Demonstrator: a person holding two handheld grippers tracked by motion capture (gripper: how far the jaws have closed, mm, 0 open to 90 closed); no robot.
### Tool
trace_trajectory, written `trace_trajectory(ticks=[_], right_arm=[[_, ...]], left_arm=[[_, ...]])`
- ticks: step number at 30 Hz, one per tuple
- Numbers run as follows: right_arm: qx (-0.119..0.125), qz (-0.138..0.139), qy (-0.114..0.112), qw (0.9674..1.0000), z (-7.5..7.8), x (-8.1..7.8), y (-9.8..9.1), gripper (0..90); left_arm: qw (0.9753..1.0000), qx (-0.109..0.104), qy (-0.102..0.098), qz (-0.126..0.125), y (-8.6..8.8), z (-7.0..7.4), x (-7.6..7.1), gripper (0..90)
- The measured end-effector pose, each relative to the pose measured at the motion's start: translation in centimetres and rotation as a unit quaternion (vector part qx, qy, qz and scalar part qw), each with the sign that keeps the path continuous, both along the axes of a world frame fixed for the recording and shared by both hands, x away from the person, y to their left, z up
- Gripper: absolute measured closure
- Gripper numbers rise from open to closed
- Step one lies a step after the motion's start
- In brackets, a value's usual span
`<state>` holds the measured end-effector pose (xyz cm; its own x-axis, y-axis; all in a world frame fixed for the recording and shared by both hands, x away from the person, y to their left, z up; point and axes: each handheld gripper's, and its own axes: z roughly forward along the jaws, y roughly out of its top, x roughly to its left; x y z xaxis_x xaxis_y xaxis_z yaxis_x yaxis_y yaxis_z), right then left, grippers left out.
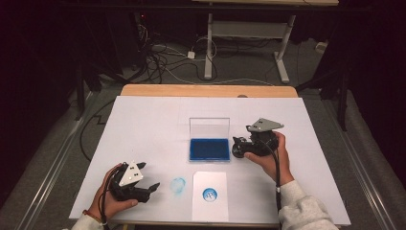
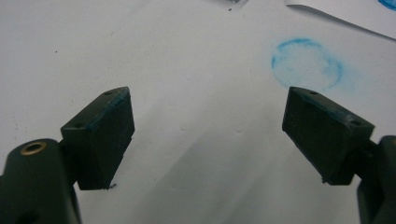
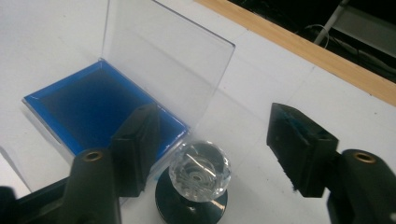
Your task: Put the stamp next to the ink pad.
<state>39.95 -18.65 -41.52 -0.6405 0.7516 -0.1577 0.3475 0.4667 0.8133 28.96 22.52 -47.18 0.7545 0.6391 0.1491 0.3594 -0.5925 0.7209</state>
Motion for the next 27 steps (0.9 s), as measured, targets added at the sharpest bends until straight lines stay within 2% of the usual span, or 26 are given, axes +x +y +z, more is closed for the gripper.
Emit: trace_trajectory(ticks=[2,8,13,16,27], right_arm=[[-0.005,-0.008,-0.01,0.9999,0.1,-0.1,0.1,28.4],[0.001,-0.027,-0.03,0.9992,0.3,-0.2,0.2,19.0],[0.009,-0.029,-0.046,0.9985,0.8,-0.6,0.2,17.1],[0.012,-0.026,-0.048,0.9984,1.0,-0.9,0.3,17.2],[0.005,-0.018,-0.067,0.9976,2.1,-1.8,0.3,19.1]], left_arm=[[1.0,0.0,0.001,0.0,0.0,0.0,0.0,16.6],[1.0,-0.001,0.002,0.002,0.0,0.0,0.0,16.6],[1.0,0.0,0.002,0.002,0.0,0.0,0.0,16.6],[1.0,-0.001,0.002,0.004,0.0,0.0,0.0,16.6],[1.0,0.0,0.003,0.006,0.0,0.0,0.1,16.8]])
